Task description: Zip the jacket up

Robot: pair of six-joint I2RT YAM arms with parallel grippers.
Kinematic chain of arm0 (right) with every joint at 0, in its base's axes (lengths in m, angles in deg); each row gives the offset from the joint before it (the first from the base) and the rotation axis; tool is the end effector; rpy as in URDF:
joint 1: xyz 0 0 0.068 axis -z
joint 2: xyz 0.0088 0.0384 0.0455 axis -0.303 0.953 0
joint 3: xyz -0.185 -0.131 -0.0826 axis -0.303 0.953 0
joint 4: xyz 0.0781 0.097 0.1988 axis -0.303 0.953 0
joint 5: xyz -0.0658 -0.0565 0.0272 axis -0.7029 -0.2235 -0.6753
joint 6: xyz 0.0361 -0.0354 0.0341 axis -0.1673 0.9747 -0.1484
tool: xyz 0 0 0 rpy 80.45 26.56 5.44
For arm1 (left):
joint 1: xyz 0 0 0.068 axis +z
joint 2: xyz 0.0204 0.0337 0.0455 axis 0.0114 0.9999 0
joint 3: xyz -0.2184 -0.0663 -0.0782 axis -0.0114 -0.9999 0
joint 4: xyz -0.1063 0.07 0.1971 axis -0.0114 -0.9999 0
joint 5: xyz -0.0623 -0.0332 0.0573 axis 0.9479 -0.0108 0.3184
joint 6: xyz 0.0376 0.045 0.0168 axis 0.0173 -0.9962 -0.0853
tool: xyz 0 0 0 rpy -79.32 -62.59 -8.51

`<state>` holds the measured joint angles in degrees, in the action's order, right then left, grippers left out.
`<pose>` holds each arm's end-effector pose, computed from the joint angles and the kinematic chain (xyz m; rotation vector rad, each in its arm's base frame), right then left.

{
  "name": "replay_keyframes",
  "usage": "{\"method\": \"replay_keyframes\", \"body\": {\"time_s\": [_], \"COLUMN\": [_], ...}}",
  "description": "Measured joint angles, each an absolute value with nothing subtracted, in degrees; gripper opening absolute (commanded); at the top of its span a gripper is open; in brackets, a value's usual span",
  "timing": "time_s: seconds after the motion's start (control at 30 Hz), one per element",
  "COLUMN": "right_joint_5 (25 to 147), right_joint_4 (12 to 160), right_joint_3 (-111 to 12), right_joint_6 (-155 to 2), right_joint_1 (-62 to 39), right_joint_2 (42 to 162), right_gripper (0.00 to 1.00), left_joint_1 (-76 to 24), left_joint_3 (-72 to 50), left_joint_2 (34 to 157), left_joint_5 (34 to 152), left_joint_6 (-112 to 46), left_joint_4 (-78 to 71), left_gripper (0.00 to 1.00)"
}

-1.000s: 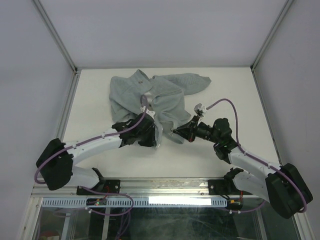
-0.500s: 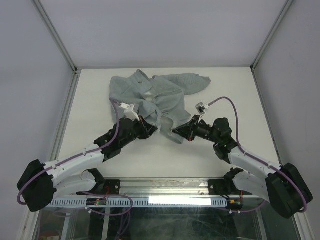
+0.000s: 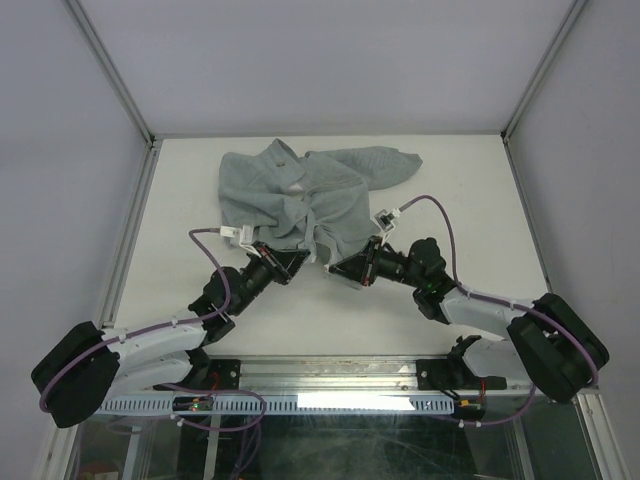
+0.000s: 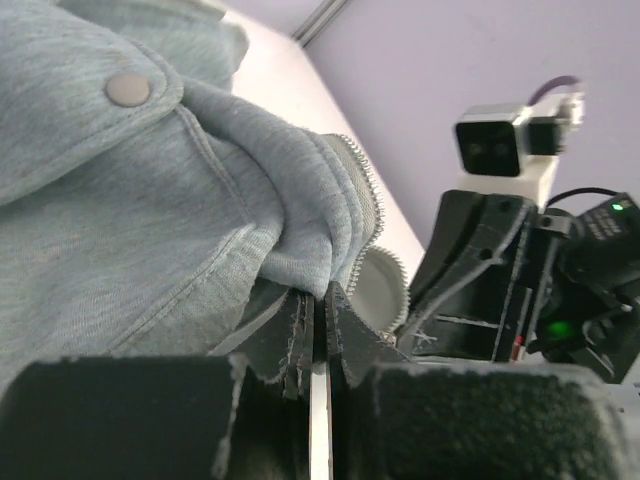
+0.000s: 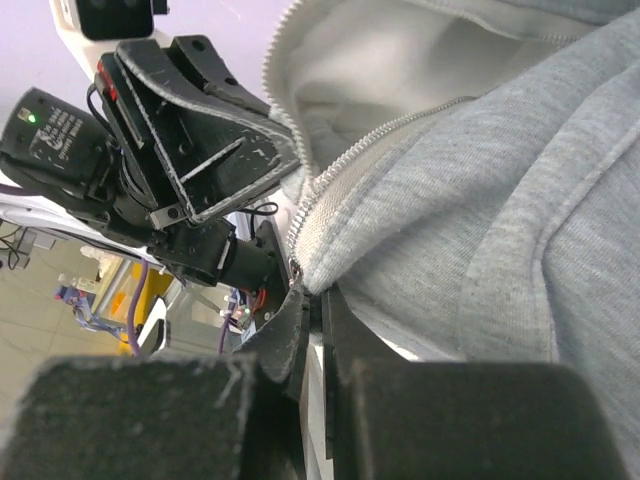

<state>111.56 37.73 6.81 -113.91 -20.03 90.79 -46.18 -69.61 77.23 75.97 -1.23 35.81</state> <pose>0.1714 0.1638 0.1959 -0.4072 1.8110 1.5131 0.1502 -0.1499 0.1969 -0.0721 1.7240 -1.0708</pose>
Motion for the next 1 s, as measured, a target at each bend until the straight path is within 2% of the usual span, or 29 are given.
{"method": "replay_keyframes", "body": {"time_s": [0.43,1.0], "right_joint_5": [110.7,108.6], "right_joint_4": [31.2,25.8], "right_joint_3": [6.7,6.7], "right_joint_6": [-117.1,-117.4], "right_joint_1": [-21.6,-22.7], "right_joint_2": [92.8,92.8], "right_gripper": [0.0,0.0], "left_joint_1": [-46.3,-47.8], "left_joint_3": [-73.7,-73.7], "left_joint_2": [80.8,83.6], "left_joint_5": [79.3,81.0], "left_joint_6": [-9.1,-13.6], "left_joint_4": [61.0,66.5], "left_gripper": [0.0,0.0]}}
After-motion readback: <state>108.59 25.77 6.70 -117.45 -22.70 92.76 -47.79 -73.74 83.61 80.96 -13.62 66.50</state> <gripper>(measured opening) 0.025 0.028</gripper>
